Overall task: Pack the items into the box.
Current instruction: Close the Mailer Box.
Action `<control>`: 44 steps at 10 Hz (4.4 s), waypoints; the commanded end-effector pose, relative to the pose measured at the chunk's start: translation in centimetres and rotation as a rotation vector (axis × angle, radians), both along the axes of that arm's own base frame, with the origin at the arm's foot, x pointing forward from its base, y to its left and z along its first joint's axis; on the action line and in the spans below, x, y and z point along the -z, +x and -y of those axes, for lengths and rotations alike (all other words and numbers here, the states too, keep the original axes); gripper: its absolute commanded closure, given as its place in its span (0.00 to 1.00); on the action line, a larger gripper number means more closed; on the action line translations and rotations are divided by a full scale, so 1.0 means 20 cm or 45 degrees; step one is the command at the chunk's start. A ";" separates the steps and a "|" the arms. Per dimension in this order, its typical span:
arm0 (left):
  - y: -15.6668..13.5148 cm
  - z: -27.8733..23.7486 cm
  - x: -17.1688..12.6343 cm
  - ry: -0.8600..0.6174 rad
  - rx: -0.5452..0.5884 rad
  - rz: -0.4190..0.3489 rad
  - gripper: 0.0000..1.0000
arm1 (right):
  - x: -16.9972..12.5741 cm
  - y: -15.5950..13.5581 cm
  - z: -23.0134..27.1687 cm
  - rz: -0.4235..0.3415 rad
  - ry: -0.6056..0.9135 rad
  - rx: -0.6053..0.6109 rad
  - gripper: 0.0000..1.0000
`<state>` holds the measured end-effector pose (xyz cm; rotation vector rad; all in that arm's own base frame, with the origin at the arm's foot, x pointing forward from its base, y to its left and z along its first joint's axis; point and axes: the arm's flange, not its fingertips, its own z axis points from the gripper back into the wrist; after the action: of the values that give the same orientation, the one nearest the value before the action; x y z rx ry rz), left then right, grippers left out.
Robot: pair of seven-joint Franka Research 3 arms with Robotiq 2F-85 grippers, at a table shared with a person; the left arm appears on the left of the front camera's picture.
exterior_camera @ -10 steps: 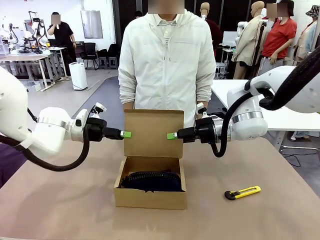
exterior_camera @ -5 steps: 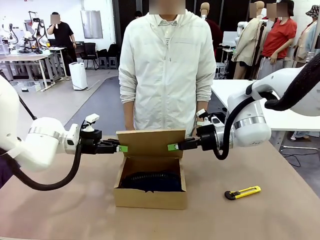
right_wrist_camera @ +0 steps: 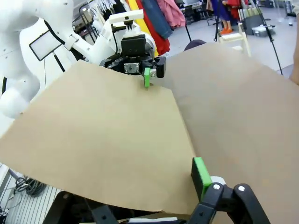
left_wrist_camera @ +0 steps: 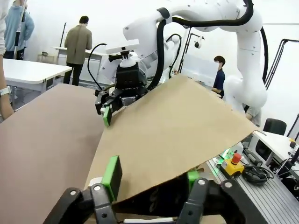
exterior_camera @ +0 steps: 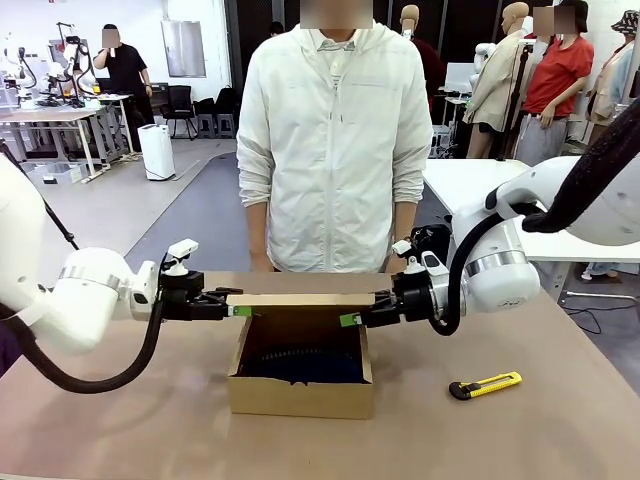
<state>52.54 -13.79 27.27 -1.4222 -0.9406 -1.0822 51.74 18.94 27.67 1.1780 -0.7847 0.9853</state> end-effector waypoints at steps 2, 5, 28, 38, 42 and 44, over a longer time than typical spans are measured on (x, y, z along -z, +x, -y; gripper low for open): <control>-0.12 -0.17 -0.02 0.023 -0.067 0.036 0.00 | -0.04 -0.10 0.14 0.023 -0.064 0.002 0.00; -0.39 -0.57 -0.06 -0.030 -0.292 0.066 0.00 | -0.08 -0.37 0.50 0.003 -0.064 0.112 0.00; -0.19 -0.41 -0.39 -0.042 -0.070 -0.458 0.00 | -0.55 -0.32 0.37 -0.649 0.119 0.175 0.00; -0.51 -1.18 -0.21 0.027 -0.311 -1.257 0.00 | -0.60 -0.64 1.20 -1.313 0.194 0.367 0.00; -0.51 -1.18 -0.21 0.027 -0.311 -1.257 0.00 | -0.60 -0.64 1.20 -1.313 0.194 0.367 0.00; -0.51 -1.18 -0.21 0.027 -0.311 -1.257 0.00 | -0.60 -0.64 1.20 -1.313 0.194 0.367 0.00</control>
<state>42.30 9.85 31.26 -1.5176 -0.3455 -0.1220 38.86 -5.14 39.23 1.4257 -0.1683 -0.0014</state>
